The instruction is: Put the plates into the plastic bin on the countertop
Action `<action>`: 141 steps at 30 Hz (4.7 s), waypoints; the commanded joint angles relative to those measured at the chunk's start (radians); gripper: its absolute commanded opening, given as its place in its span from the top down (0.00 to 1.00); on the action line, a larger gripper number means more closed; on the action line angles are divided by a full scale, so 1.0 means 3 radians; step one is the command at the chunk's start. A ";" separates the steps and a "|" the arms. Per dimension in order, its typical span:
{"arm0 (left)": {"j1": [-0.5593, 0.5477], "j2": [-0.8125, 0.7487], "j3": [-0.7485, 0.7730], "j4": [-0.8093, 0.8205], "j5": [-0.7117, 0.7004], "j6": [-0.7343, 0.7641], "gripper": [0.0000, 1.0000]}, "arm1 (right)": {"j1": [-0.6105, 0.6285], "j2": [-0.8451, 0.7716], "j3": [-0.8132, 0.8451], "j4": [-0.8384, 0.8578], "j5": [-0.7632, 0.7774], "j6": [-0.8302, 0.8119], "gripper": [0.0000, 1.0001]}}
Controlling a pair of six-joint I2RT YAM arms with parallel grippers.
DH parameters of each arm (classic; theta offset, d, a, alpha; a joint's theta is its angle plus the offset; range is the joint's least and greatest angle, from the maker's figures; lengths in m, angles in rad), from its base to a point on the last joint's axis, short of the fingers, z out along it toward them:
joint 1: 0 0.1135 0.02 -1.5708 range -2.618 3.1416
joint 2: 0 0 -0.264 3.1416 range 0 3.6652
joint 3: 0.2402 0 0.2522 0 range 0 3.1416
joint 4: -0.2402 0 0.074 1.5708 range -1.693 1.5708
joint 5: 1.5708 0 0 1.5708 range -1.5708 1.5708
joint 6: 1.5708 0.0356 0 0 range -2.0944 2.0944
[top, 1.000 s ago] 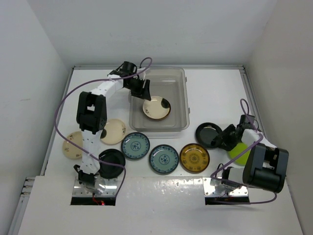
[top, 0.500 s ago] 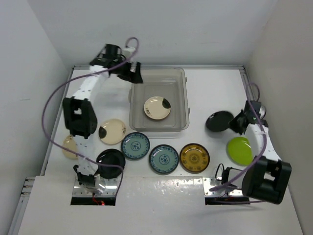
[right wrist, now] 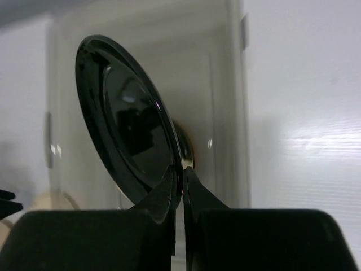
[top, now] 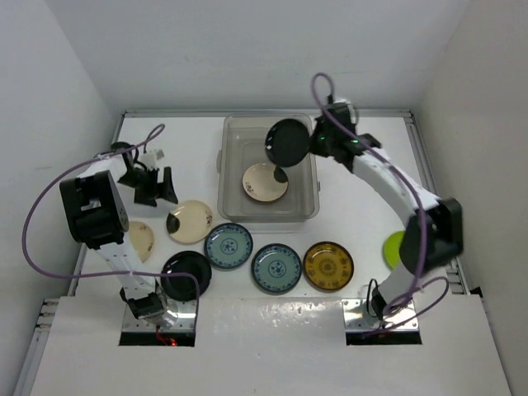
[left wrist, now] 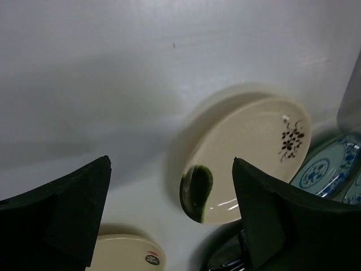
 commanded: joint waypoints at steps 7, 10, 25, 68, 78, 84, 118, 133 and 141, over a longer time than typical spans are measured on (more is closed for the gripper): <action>0.0102 -0.0148 -0.0359 -0.0021 0.0012 0.0326 0.11 | 0.0359 0.1197 0.0526 -0.0329 -0.0723 -0.0003 1.00; 0.0102 -0.0061 -0.0390 -0.0021 -0.0029 0.0357 0.12 | 0.0395 0.1412 0.0609 -0.0467 -0.0781 -0.0039 0.89; -0.0102 0.0394 -0.0344 -0.0348 -0.0116 0.0684 0.77 | 0.0207 0.0790 0.0696 -0.0871 -0.0689 -0.0361 0.10; -0.1928 0.1043 0.2054 -0.0036 0.0569 -0.0492 0.95 | -0.3573 -0.2208 -0.3548 -0.0273 -0.0049 0.0642 0.12; -0.1959 0.1013 0.2059 -0.0036 0.0201 -0.0395 0.34 | -0.3578 -0.1723 -0.3595 0.0366 -0.0449 0.0488 0.58; -0.1724 0.0646 0.2244 -0.0036 0.0201 -0.0395 0.27 | -0.3558 -0.1359 -0.3452 0.0479 -0.0689 0.0355 1.00; 0.2106 -0.0654 -0.0722 -0.0338 -0.0198 0.1057 0.14 | 0.0441 0.1274 0.0460 -0.0150 -0.0489 0.0090 0.85; 0.2137 -0.0015 -0.1029 -0.0163 -0.0147 0.1114 0.80 | 0.0314 0.0877 0.0604 -0.0585 -0.0623 -0.0136 0.15; 0.2056 -0.0321 0.0002 -0.0644 0.0645 0.0910 1.00 | -0.0717 -0.0586 -0.0988 -0.0594 -0.0965 0.0323 0.07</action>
